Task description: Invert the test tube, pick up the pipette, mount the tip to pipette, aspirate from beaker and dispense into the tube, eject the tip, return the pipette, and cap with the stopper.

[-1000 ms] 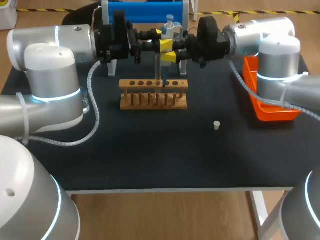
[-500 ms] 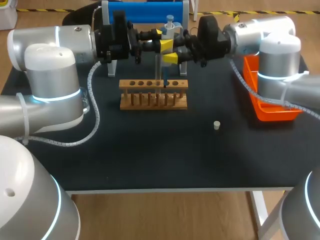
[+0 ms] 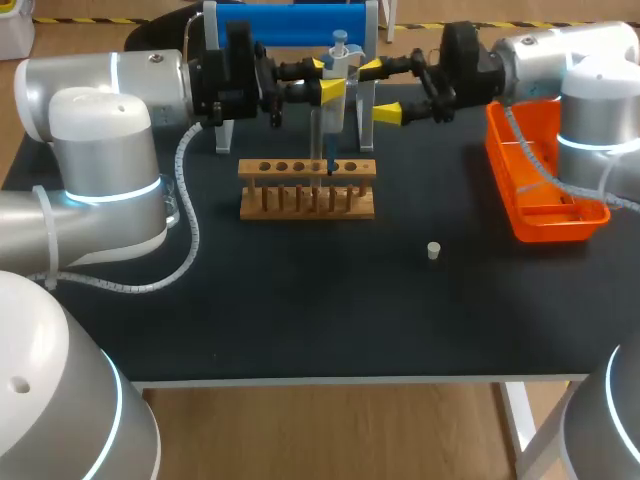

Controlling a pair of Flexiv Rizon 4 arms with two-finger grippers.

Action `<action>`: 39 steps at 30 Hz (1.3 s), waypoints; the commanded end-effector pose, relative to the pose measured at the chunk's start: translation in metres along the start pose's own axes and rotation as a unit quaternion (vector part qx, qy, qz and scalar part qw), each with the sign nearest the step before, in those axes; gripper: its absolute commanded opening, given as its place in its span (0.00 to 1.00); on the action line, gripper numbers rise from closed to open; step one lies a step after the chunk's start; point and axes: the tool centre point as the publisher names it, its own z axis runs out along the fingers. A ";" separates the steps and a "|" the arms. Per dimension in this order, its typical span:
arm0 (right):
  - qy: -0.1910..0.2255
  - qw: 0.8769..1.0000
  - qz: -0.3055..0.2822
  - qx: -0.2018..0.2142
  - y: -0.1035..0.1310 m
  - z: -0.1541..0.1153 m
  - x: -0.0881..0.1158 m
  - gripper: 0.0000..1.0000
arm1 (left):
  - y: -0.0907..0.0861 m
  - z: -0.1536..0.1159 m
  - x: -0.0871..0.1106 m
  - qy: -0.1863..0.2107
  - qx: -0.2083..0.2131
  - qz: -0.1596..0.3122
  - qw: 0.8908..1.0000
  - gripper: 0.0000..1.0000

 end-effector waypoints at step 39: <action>-0.200 0.973 0.021 0.109 -0.013 0.007 -0.170 1.00 | 0.000 0.000 0.000 -0.001 0.001 0.001 1.000 0.00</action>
